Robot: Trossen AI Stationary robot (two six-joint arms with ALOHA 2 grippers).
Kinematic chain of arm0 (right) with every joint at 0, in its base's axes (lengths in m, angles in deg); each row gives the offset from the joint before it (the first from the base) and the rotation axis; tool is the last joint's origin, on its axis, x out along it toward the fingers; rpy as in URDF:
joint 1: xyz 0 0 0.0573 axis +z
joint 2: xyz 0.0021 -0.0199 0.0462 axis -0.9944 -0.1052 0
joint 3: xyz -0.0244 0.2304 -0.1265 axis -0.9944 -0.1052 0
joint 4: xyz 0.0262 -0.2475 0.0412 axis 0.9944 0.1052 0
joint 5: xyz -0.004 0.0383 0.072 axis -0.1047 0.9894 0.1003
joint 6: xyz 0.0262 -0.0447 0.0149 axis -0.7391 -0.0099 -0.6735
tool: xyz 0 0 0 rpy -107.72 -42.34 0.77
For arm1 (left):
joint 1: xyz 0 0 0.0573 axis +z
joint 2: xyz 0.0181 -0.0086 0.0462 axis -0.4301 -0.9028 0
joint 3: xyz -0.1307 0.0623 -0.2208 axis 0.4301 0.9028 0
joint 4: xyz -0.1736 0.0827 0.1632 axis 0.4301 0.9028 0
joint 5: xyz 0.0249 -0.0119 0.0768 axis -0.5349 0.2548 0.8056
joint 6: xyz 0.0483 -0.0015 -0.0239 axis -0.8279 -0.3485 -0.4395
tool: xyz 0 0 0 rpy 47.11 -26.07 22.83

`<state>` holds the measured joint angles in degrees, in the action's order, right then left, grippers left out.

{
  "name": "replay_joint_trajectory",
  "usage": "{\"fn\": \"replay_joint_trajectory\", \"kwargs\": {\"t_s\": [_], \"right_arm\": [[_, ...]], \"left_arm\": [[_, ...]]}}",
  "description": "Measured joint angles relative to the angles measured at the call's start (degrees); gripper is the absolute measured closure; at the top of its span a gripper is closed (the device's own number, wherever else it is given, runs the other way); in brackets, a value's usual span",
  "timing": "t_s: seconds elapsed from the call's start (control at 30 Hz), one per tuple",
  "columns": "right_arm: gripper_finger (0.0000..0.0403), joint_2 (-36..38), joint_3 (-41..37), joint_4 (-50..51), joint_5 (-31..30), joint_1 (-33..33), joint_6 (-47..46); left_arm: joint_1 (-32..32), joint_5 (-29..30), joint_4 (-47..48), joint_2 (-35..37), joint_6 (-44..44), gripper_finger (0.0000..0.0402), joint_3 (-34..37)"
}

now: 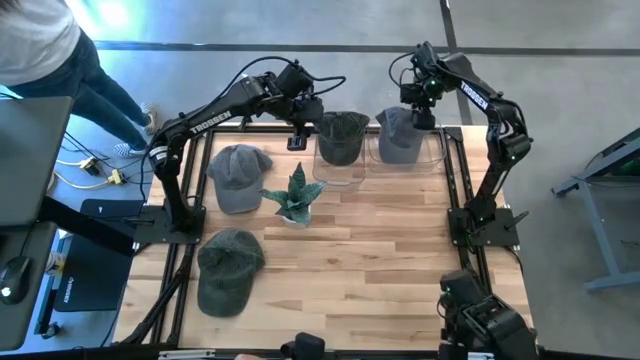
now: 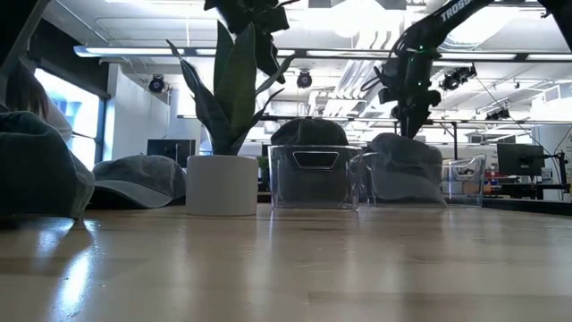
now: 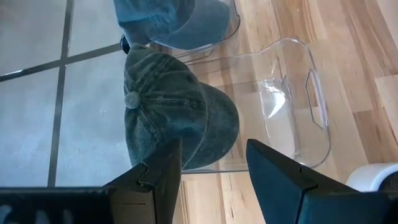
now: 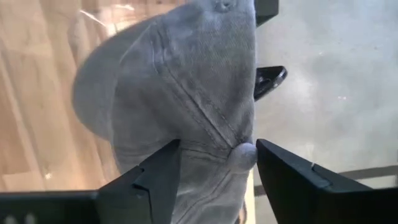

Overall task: Pick & Place hat
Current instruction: Put the bottom gray cap into the right transparent bin

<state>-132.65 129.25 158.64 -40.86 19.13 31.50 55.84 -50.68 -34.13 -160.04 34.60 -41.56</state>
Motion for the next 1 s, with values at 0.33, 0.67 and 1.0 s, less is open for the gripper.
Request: {"fn": "replay_joint_trajectory", "kwargs": {"t_s": [0.33, 0.67, 1.0], "right_arm": [[0.0334, 0.0, 0.0, 1.7, -2.7, -0.1, 0.7], [0.0361, 0.9, 0.0, 0.9, -5.1, 0.2, 5.0], [0.0360, 4.6, 0.0, 0.4, -10.9, 5.5, 13.1]], "left_arm": [[0.0, 0.0, 0.0, 0.0, 0.6, 0.0228, 0.0], [0.0, 0.0, 0.0, 0.0, 0.7, 0.0228, 0.0], [0.0, 0.0, 0.0, 0.0, 0.7, 0.0228, 0.0]]}}
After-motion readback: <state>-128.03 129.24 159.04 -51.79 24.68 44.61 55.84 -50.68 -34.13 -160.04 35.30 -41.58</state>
